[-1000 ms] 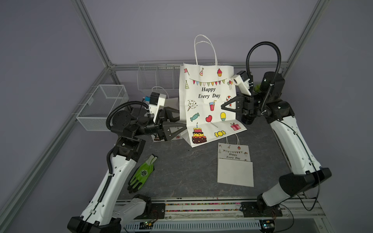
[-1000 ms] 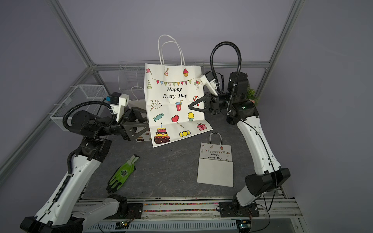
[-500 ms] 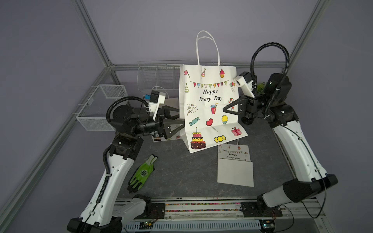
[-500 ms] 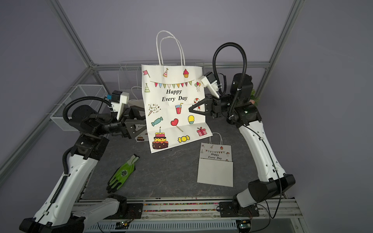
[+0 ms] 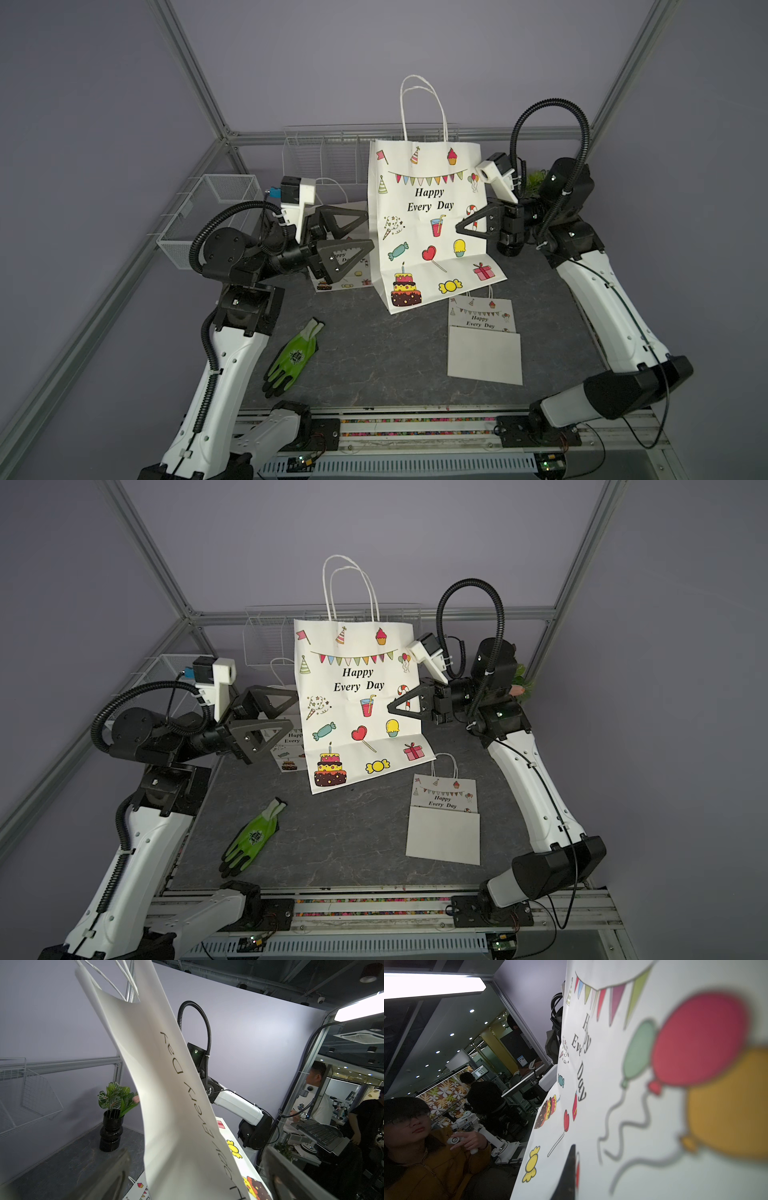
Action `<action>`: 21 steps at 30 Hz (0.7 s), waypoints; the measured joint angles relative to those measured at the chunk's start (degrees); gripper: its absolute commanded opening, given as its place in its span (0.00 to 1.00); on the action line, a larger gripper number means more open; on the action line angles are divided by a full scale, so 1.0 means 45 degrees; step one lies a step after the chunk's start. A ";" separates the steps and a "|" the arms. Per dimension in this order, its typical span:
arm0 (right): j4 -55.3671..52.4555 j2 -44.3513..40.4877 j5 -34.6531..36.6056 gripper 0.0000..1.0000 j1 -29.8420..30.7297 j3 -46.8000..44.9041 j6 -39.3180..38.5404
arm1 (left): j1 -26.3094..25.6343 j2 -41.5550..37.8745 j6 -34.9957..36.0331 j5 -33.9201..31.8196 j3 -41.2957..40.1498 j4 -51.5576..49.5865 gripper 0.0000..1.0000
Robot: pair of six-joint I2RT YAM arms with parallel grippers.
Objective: Put away the paper bag
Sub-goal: Press the paper bag.
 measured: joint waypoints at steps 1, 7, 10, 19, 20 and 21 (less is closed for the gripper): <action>0.0024 0.0000 0.0000 0.07 0.0000 0.0000 0.0049 | -0.0053 0.0092 -0.0063 -0.0005 0.0058 0.0015 1.00; 0.0029 0.0063 0.0019 0.07 -0.0005 0.0005 0.0185 | -0.0787 0.0826 0.0389 -0.0058 0.0738 -0.1185 1.00; -0.0117 0.0112 0.0053 0.07 -0.0015 0.0005 0.0087 | -0.0884 0.0967 0.0636 -0.0087 0.0767 -0.1812 1.00; -0.5838 0.0913 0.1579 0.07 -0.0189 0.2424 -0.4036 | -0.1117 0.0962 0.1365 -0.0151 0.0782 -0.2953 0.77; -0.6455 0.0996 0.1763 0.07 -0.0165 0.2628 -0.4517 | -0.1122 0.0967 0.1511 -0.0180 0.0782 -0.3094 0.73; -0.6946 0.1039 0.1894 0.07 -0.0151 0.2735 -0.4896 | -0.1117 0.0986 0.1622 -0.0199 0.0772 -0.3249 0.68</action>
